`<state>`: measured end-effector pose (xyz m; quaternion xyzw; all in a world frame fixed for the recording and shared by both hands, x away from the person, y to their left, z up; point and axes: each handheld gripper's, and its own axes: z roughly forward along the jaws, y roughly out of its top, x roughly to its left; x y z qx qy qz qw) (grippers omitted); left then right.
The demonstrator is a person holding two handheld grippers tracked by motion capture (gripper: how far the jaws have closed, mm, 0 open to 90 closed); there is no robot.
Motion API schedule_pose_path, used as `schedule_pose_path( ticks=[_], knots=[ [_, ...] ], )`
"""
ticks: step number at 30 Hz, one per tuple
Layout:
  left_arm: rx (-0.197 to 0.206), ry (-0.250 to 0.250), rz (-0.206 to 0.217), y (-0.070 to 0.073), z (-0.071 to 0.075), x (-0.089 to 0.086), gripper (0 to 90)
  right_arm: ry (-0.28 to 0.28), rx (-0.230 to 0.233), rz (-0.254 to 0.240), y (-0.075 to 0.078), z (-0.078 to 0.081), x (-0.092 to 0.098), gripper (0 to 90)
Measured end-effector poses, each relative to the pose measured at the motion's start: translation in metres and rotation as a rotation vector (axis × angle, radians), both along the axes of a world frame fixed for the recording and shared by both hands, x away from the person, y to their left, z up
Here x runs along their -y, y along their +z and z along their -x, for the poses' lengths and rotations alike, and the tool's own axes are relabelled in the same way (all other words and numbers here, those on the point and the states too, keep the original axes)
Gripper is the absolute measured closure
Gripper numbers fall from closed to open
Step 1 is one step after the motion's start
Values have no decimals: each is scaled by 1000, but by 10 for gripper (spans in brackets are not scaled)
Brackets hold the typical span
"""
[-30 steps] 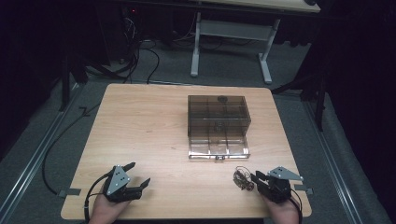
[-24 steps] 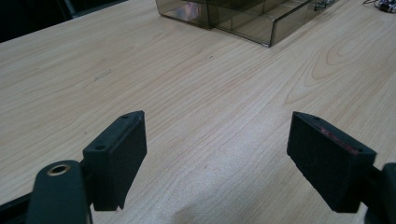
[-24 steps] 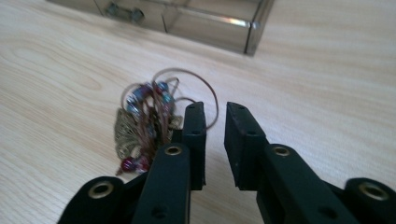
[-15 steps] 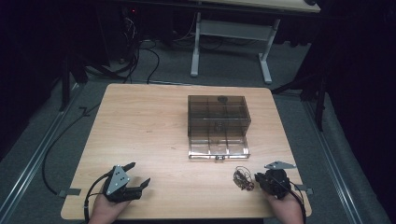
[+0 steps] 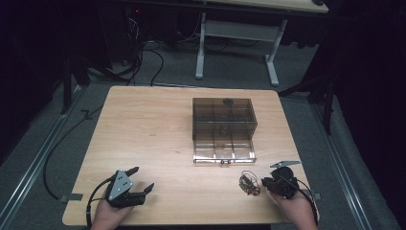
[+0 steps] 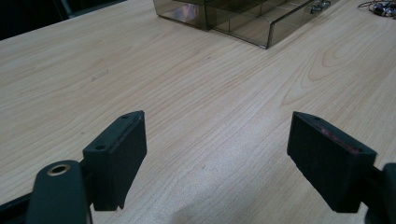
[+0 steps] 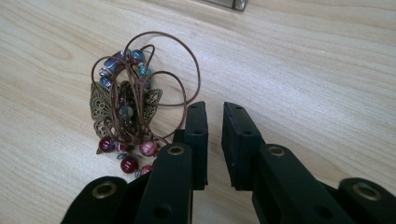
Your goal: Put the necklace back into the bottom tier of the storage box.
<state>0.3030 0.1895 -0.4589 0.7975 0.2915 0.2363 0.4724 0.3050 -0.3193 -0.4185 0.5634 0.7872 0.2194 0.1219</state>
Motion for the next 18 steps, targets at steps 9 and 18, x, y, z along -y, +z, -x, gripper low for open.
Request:
schedule_pose_path(
  ticks=[9,18],
  knots=[
    [1,-6,2,0,0,0,200,25,-94,27,7,-4,3,795],
    [-4,-10,6,0,0,0,200,74,-186,63,11,-11,-5,771]
  ],
)
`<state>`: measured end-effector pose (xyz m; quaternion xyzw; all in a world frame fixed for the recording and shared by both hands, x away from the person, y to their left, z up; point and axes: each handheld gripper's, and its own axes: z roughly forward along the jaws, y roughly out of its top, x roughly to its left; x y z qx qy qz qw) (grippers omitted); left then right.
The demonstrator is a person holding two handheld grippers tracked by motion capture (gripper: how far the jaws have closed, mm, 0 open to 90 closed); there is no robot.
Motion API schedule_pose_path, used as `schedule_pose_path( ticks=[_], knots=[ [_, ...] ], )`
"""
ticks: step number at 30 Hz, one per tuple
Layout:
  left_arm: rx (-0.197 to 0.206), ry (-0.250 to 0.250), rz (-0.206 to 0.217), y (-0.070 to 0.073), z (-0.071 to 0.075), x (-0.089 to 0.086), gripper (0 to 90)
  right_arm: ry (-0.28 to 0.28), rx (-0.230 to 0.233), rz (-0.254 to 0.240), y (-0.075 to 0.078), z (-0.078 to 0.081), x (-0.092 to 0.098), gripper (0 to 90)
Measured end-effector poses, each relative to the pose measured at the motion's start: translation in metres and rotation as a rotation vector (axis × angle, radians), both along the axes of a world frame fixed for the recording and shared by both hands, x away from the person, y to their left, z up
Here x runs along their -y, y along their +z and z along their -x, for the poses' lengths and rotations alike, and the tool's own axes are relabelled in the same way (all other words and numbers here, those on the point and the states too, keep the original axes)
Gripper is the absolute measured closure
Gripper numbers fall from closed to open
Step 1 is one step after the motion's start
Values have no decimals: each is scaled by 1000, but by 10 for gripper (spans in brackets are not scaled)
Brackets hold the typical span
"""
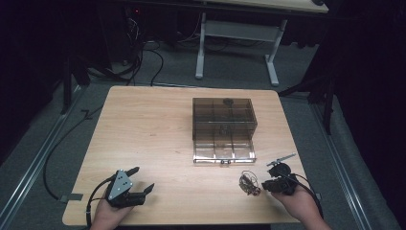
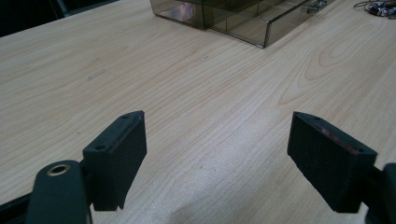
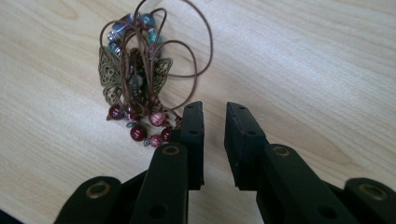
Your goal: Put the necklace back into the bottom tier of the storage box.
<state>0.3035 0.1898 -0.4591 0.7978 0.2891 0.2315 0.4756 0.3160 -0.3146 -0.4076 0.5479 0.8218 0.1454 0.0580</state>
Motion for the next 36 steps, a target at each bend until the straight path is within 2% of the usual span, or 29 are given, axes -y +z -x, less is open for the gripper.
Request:
schedule_pose_path(
  ticks=[12,14,22,30,31,36],
  knots=[
    [-5,-7,-3,0,0,0,200,61,-110,56,11,-6,-14,662],
    [-5,-6,-3,0,0,0,201,65,-126,51,13,-6,-17,643],
    [-8,-8,-5,0,0,0,201,100,-132,55,23,-7,-29,549],
    [-9,-9,-5,0,0,0,201,129,-142,58,11,-16,-40,505],
    [-9,-9,-4,0,0,0,201,111,-150,62,9,-17,-42,503],
    [-9,-11,-5,0,-1,0,201,118,-151,63,1,-24,-47,498]
  ],
)
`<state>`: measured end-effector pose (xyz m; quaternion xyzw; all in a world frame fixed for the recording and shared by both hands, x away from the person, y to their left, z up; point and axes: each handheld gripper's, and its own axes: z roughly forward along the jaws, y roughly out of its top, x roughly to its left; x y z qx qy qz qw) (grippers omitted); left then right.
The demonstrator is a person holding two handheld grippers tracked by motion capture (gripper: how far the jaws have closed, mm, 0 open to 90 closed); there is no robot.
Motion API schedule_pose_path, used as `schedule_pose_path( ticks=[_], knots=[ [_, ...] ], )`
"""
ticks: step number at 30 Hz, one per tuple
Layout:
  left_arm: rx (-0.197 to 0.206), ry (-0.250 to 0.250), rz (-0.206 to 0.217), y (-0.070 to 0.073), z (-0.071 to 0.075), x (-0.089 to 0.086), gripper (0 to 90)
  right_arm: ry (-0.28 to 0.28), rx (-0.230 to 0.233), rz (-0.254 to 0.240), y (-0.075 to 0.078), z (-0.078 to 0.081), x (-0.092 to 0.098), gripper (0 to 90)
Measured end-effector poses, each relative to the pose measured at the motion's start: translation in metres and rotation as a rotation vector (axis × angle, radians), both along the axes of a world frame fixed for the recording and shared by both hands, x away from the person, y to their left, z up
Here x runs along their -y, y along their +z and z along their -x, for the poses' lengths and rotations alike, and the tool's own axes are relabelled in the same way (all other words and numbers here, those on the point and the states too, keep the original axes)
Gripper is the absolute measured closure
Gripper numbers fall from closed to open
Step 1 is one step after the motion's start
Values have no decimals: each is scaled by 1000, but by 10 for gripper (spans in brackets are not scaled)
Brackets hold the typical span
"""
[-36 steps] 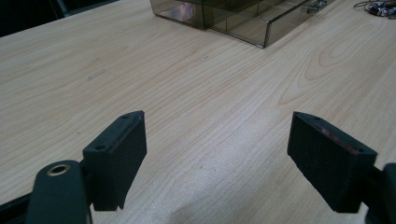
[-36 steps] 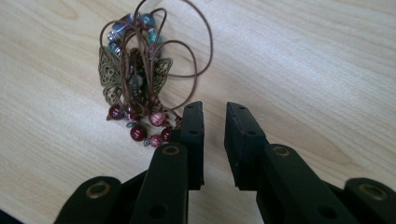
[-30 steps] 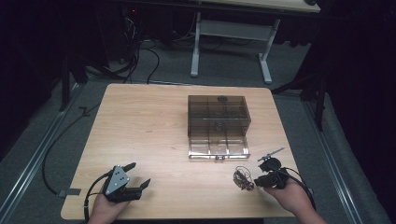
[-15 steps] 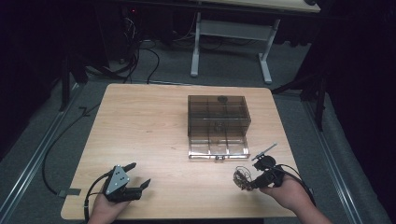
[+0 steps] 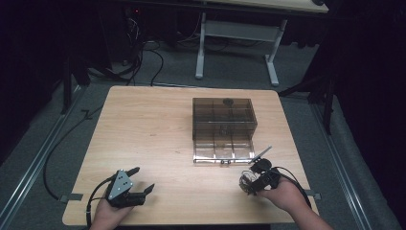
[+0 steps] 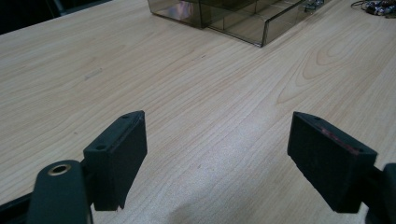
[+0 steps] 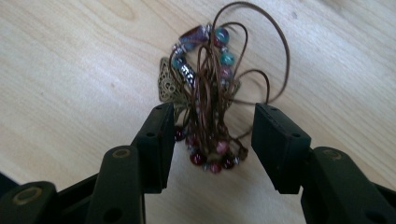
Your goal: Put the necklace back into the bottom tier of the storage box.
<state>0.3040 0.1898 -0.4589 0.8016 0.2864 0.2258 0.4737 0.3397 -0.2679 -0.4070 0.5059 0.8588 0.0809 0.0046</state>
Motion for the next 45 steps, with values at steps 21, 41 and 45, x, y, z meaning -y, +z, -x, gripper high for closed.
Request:
schedule_pose_path(
  ticks=[21,41,45],
  knots=[
    [-4,-7,1,0,-1,0,202,59,2,86,-6,-10,-18,791],
    [-6,-10,5,0,-1,0,201,93,13,55,11,-10,-17,822],
    [-4,-9,6,0,-1,0,201,93,20,45,16,-9,-15,822]
  ],
)
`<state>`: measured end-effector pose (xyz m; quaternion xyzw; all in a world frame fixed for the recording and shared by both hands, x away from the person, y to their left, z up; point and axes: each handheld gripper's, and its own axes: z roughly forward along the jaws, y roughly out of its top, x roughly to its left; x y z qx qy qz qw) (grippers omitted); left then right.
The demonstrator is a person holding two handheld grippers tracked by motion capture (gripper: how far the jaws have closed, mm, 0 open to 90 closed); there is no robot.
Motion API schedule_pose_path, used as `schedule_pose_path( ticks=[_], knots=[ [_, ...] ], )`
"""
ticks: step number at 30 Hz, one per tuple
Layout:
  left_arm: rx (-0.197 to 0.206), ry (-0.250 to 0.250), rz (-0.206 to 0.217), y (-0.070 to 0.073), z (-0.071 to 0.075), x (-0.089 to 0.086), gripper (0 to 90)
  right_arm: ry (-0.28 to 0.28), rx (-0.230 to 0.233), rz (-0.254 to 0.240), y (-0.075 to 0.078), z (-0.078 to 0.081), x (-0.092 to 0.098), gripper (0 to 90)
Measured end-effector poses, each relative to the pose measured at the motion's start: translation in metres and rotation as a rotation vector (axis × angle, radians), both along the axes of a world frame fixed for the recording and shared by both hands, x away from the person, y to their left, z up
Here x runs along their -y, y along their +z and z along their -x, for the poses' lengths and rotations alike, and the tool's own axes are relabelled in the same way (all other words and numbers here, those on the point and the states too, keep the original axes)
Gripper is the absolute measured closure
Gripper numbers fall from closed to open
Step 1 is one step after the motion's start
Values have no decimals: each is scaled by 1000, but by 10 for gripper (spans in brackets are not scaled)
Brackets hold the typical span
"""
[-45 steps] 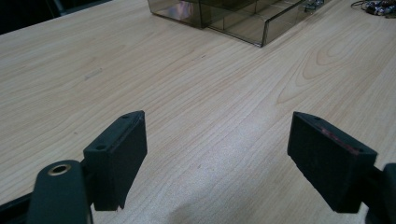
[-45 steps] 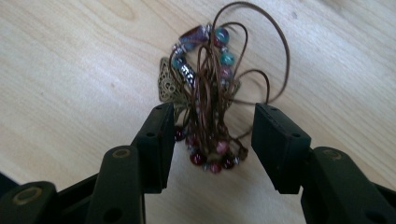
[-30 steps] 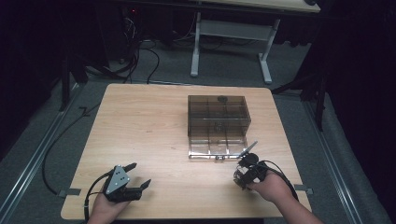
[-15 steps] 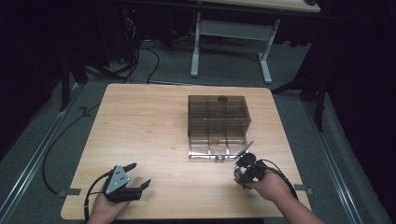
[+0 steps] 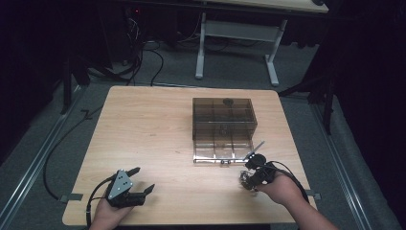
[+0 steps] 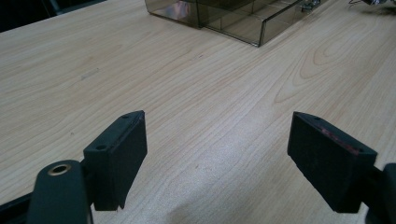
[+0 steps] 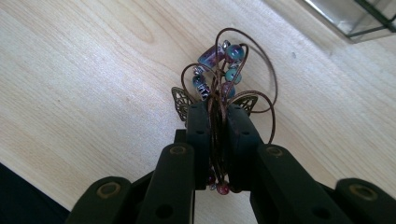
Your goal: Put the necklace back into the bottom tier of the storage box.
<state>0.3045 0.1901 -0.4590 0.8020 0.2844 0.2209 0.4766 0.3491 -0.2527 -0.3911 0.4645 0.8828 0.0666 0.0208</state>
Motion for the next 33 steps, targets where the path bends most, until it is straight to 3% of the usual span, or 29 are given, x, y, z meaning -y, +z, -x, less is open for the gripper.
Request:
schedule_pose_path(
  ticks=[2,24,26,27,28,29,30,31,33],
  knots=[
    [0,0,0,0,0,0,201,-24,-6,0,3,1,0,822],
    [-3,-1,-2,0,0,0,201,1,42,-9,27,-4,2,822],
    [0,0,1,0,0,0,201,11,46,-11,27,-5,3,822],
    [0,0,2,0,0,0,201,55,63,-11,27,-7,4,822],
    [0,0,2,0,0,0,201,4,42,-11,28,-5,2,822],
    [-2,-1,-1,0,0,0,201,3,42,-11,28,-5,1,822],
    [-3,-1,-1,0,0,0,201,49,61,-13,28,-7,3,822],
    [-3,-1,0,0,0,0,201,6,41,-15,29,-6,1,822],
    [-4,-2,0,0,0,0,201,9,45,-9,31,-7,0,822]
  ],
)
